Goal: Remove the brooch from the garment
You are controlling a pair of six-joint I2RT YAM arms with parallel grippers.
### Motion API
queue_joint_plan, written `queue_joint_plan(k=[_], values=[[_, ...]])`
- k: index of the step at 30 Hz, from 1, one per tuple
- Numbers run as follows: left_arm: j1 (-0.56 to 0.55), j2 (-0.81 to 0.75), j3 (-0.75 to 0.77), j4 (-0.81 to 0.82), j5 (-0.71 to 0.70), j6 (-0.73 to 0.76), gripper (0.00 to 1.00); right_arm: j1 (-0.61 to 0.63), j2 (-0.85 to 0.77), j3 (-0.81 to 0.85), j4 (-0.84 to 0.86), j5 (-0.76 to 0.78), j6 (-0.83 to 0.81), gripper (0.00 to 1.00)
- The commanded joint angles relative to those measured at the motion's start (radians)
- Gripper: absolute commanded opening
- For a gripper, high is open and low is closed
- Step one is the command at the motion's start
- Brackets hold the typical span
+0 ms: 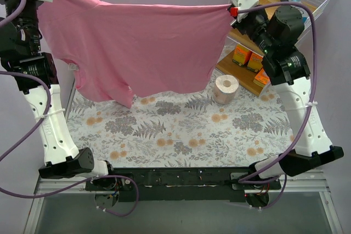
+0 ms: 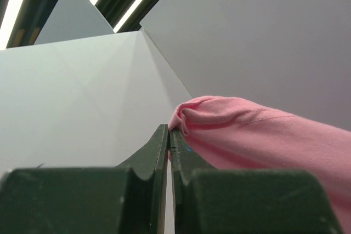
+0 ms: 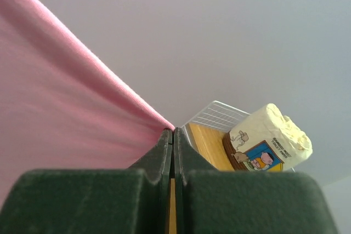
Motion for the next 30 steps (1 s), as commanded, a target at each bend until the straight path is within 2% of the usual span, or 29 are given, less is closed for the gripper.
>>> queue_joint_plan(k=[1, 5, 8, 12, 15, 17, 19, 23, 30], values=[[0.006, -0.073, 0.020, 0.052, 0.111, -0.015, 0.00, -0.012, -0.143, -0.197, 0.268, 0.025, -0.063, 0.01], [0.006, -0.068, 0.109, -0.073, 0.160, -0.005, 0.00, -0.012, -0.173, -0.242, 0.324, -0.005, -0.024, 0.01], [0.005, -0.094, 0.106, -0.097, 0.157, -0.002, 0.00, -0.013, -0.193, -0.226, 0.302, 0.006, 0.073, 0.01], [0.006, -0.179, -0.027, -0.079, 0.182, -0.006, 0.00, -0.012, -0.257, -0.284, 0.288, -0.017, 0.098, 0.01], [0.006, -0.226, -0.097, -0.051, 0.185, -0.015, 0.00, -0.012, -0.279, -0.243, 0.227, 0.024, 0.101, 0.01], [0.006, -0.211, -0.063, -0.140, 0.194, -0.014, 0.00, -0.012, -0.283, -0.216, 0.160, 0.041, 0.084, 0.01], [0.006, -0.203, -0.040, -0.186, 0.180, -0.015, 0.00, -0.013, -0.321, -0.276, 0.161, 0.029, 0.046, 0.01], [0.008, -0.190, -0.121, -0.150, 0.128, 0.000, 0.00, -0.012, -0.342, -0.353, 0.176, 0.023, 0.004, 0.01], [0.006, -0.124, -0.115, -0.177, 0.191, -0.006, 0.00, -0.012, -0.274, -0.373, 0.251, 0.034, 0.025, 0.01]])
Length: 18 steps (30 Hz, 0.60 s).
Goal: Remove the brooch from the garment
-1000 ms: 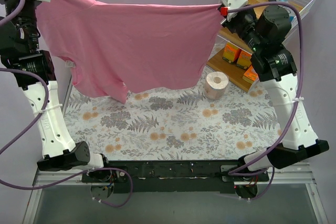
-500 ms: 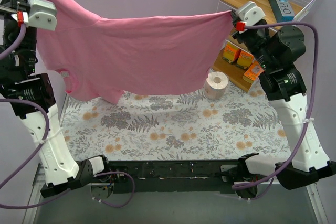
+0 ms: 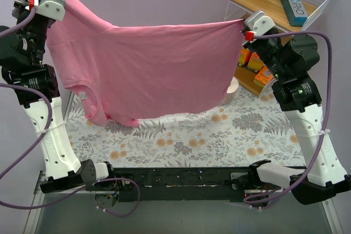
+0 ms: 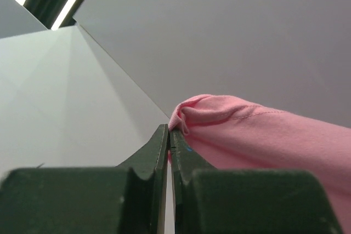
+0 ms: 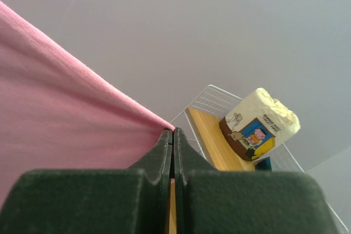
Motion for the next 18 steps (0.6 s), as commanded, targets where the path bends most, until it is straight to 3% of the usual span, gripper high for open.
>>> queue_joint_plan(k=[1, 12, 18], values=[[0.005, 0.034, 0.008, -0.016, 0.004, 0.004, 0.00, -0.005, 0.059, -0.007, 0.106, 0.046, 0.002, 0.01], [0.004, 0.074, 0.045, -0.019, 0.040, 0.018, 0.00, -0.005, 0.121, -0.036, 0.205, 0.066, -0.021, 0.01], [0.005, -0.003, 0.021, -0.046, 0.060, 0.038, 0.00, -0.007, 0.096, -0.019, 0.173, 0.068, -0.028, 0.01]])
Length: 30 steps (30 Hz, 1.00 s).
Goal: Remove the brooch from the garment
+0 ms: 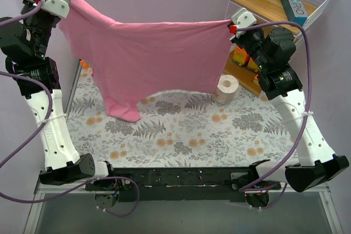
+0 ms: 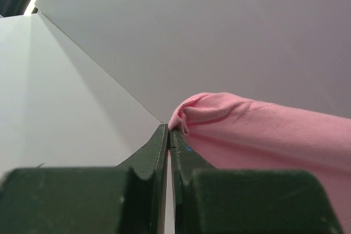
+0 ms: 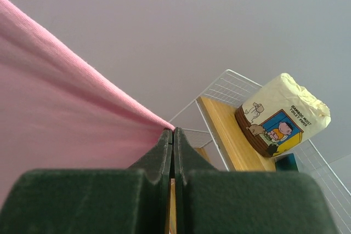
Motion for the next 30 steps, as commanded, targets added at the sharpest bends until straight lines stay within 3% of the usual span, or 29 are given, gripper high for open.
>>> queue_joint_plan(k=[1, 5, 9, 12, 13, 16, 19, 23, 30], values=[[0.005, -0.115, -0.007, -0.034, 0.035, 0.048, 0.00, -0.007, -0.047, 0.015, 0.064, 0.017, -0.022, 0.01], [0.004, -0.239, -0.108, -0.158, 0.098, 0.145, 0.00, -0.007, -0.150, -0.123, -0.002, 0.006, -0.046, 0.01], [0.005, -0.348, -0.188, -0.293, 0.138, 0.105, 0.00, -0.007, -0.253, -0.206, -0.108, -0.008, -0.020, 0.01], [0.005, -0.400, -0.194, -0.610, 0.247, 0.167, 0.00, -0.007, -0.331, -0.302, -0.238, -0.049, -0.037, 0.01], [0.005, -0.419, -0.194, -0.812, 0.279, 0.197, 0.00, -0.007, -0.353, -0.333, -0.269, -0.058, -0.069, 0.01], [-0.001, -0.445, -0.227, -1.200, 0.400, 0.312, 0.00, -0.005, -0.454, -0.485, -0.373, -0.092, -0.135, 0.01], [-0.031, -0.512, -0.390, -1.202, 0.417, 0.135, 0.00, -0.007, -0.531, -0.605, -0.467, -0.117, -0.158, 0.01], [-0.060, -0.597, -0.540, -1.191, 0.428, 0.185, 0.00, -0.009, -0.554, -0.637, -0.505, -0.129, -0.134, 0.01], [-0.059, -0.566, -0.723, -0.978, 0.224, 0.209, 0.00, -0.005, -0.433, -0.620, -0.441, -0.167, -0.163, 0.01]])
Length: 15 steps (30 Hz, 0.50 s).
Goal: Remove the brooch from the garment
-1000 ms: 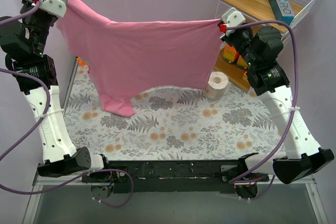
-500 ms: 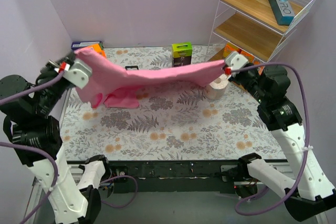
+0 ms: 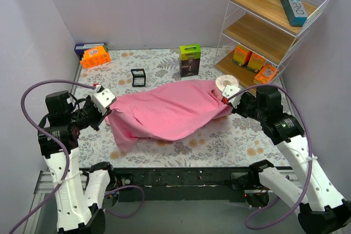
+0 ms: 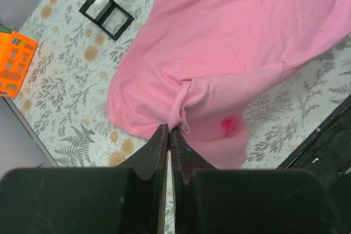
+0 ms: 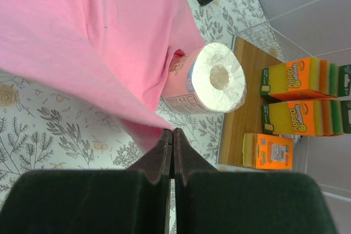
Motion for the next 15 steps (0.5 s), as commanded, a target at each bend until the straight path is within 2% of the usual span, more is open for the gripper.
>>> queue_joint_plan(k=[1, 7, 10, 15], values=[[-0.001, 0.025, -0.077, 0.176, -0.109, 0.025, 0.00, -0.006, 0.077, 0.046, 0.106, -0.047, -0.024, 0.01], [-0.001, 0.158, -0.008, 0.406, -0.166, 0.033, 0.00, -0.005, 0.264, 0.192, 0.224, -0.070, 0.044, 0.01], [-0.001, 0.220, 0.068, 0.514, -0.183, 0.016, 0.00, -0.006, 0.348, 0.285, 0.305, -0.075, 0.079, 0.01], [-0.001, 0.343, 0.261, 0.591, -0.154, 0.004, 0.00, -0.005, 0.440, 0.445, 0.368, -0.064, 0.110, 0.01]])
